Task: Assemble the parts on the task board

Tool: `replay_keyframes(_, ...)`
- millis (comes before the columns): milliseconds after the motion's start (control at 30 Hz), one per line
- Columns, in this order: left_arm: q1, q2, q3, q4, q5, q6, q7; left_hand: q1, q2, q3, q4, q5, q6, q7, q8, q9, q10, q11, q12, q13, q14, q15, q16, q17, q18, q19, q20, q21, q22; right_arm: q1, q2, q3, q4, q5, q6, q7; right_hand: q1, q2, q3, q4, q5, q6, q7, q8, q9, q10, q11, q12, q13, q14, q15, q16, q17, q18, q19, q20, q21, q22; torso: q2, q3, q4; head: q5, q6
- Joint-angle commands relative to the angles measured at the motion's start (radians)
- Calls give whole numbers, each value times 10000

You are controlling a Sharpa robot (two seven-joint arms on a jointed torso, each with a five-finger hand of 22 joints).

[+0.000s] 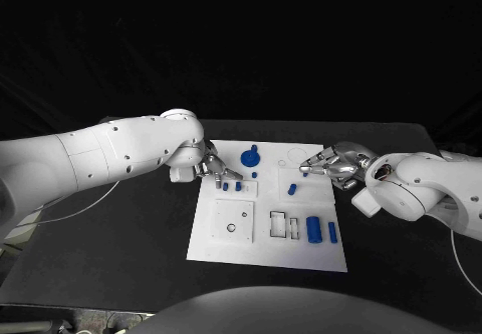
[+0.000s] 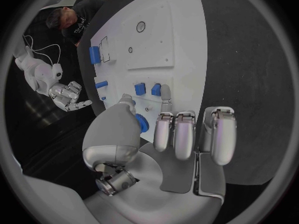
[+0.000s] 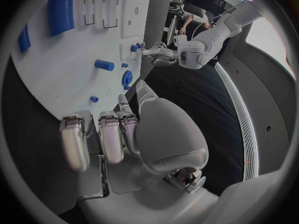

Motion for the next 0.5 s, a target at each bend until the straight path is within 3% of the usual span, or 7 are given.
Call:
replay_keyframes(33,1,-144,6,184,-79,-1213,659,-227,-77,70,19,-83,29,-26,76,44,1057,51,24,2630,1060,64,26,2634,-74,1034,55,62,2635,-13,-3,-2,-3,-47,46,52,92,35,-37,-19,26,-44,-27,58,-10,1097,29,-39,2608,1044,33,41,2632,-142,1047,60,45,2632,-5,-1,0,-31,2)
replay_keyframes(133,3,-375,15,388,-54,-2294,1510,-274,-86,78,19,-86,20,-26,80,52,1057,50,24,2630,1060,64,26,2634,-74,1034,55,62,2635,-20,-11,-2,-6,-46,36,64,92,35,-37,-19,26,-44,-27,58,-10,1097,29,-39,2608,1044,33,41,2632,-142,1047,60,45,2632,-7,2,-4,-57,2)
replay_keyframes(300,5,-710,23,692,770,-5156,4070,742,384,438,48,2,-475,156,-373,-331,1057,144,24,2630,1060,176,26,2634,-11,808,116,-124,2551,-32,-32,-2,-12,-43,-73,194,75,36,-53,-6,19,-45,-24,60,-11,1097,32,-39,2608,1044,35,41,2632,-142,1047,61,45,2632,0,1,14,-94,2)
replay_keyframes(367,4,-771,23,728,1409,-5953,5223,1730,615,476,-32,425,-687,245,-736,-789,-1556,272,-2734,115,1060,250,26,2634,-48,940,185,-16,2600,-37,-32,-2,-16,-38,-152,301,64,31,-61,0,15,-39,-23,64,-9,1097,34,-39,2608,1044,36,41,2632,-142,1047,61,45,2632,0,0,10,-81,2)
replay_keyframes(400,3,-791,22,733,1689,-6197,5738,1991,723,470,19,517,-737,293,-832,-948,-3026,307,-4618,-1448,1060,299,26,2634,-28,863,206,-79,2572,-38,-31,-2,-16,-35,-190,353,63,30,-63,1,14,-38,-23,65,-9,1097,34,-39,2608,1044,36,41,2632,-142,1047,61,45,2632,-3,1,9,-77,2)
replay_keyframes(433,-2,-818,21,738,2105,-6545,6620,2617,881,551,-314,922,-900,361,-1029,-1221,-4916,422,-7430,-3688,1060,353,26,2634,71,497,244,-381,2439,-41,-29,-2,-15,-27,-265,455,48,25,-76,10,10,-28,-23,72,-7,1097,35,-39,2608,1044,37,41,2632,-142,1047,62,45,2632,-1,2,0,-61,2)
replay_keyframes(500,-34,-855,19,756,2495,-6839,7714,3631,870,619,-35,1520,-929,480,-1275,-1691,-5138,548,-9231,-5278,1060,454,26,2634,123,294,308,-557,2368,-46,-26,-2,-12,-5,-389,629,36,21,-87,19,7,-19,-23,78,-5,1097,35,-39,2608,1044,38,41,2632,-142,1047,62,45,2632,4,2,-4,-74,2)
